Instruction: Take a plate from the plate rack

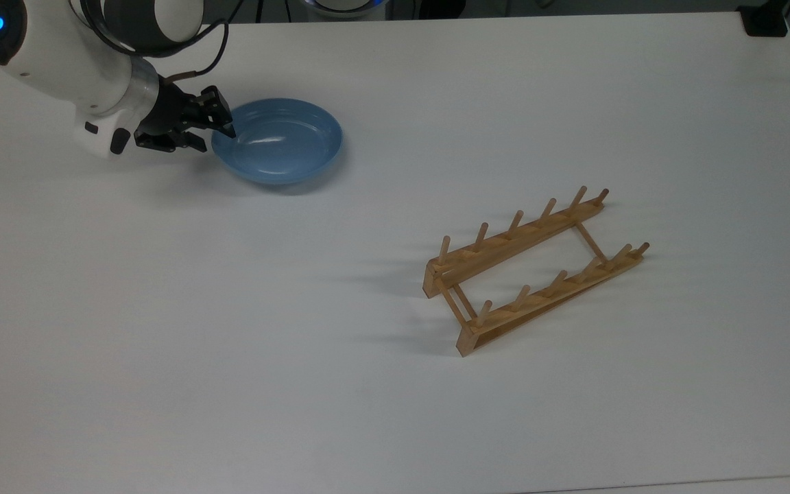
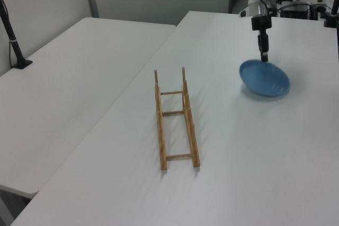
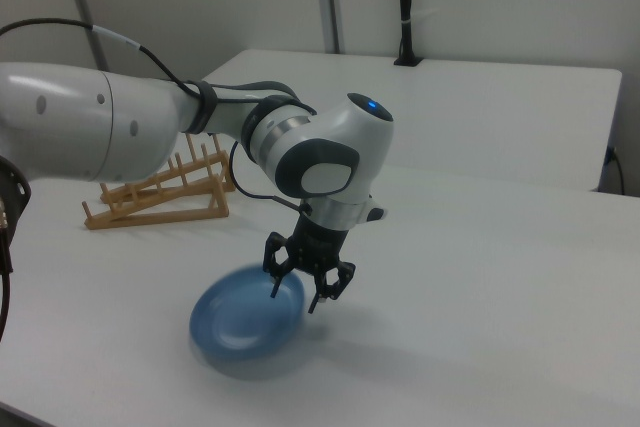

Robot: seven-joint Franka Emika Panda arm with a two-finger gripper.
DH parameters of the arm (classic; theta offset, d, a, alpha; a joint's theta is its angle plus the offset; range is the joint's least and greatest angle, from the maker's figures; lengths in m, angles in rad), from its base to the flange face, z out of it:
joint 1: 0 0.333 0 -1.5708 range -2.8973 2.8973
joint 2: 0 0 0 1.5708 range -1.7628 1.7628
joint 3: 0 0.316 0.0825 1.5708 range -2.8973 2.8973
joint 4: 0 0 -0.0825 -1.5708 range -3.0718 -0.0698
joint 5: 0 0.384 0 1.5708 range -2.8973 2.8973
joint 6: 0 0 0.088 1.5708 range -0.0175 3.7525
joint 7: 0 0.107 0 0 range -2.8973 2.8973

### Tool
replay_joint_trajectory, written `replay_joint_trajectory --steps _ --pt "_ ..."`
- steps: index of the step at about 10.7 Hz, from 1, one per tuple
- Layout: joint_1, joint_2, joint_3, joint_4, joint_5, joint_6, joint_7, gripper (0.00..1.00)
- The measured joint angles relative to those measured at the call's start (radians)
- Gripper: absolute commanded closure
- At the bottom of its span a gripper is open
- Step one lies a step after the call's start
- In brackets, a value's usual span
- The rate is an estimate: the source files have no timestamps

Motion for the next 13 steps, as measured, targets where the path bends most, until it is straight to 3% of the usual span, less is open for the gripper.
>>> replay_joint_trajectory --steps 3,7,10,13 --pt "-0.004 -0.021 0.0 0.023 0.0 0.0 0.016 0.0" --pt "0.027 -0.221 0.018 0.073 0.001 -0.035 0.299 0.0" --pt "0.136 -0.35 0.024 0.104 -0.001 -0.106 0.621 0.0" --pt "0.283 -0.425 0.025 0.104 -0.131 -0.109 0.93 0.0"
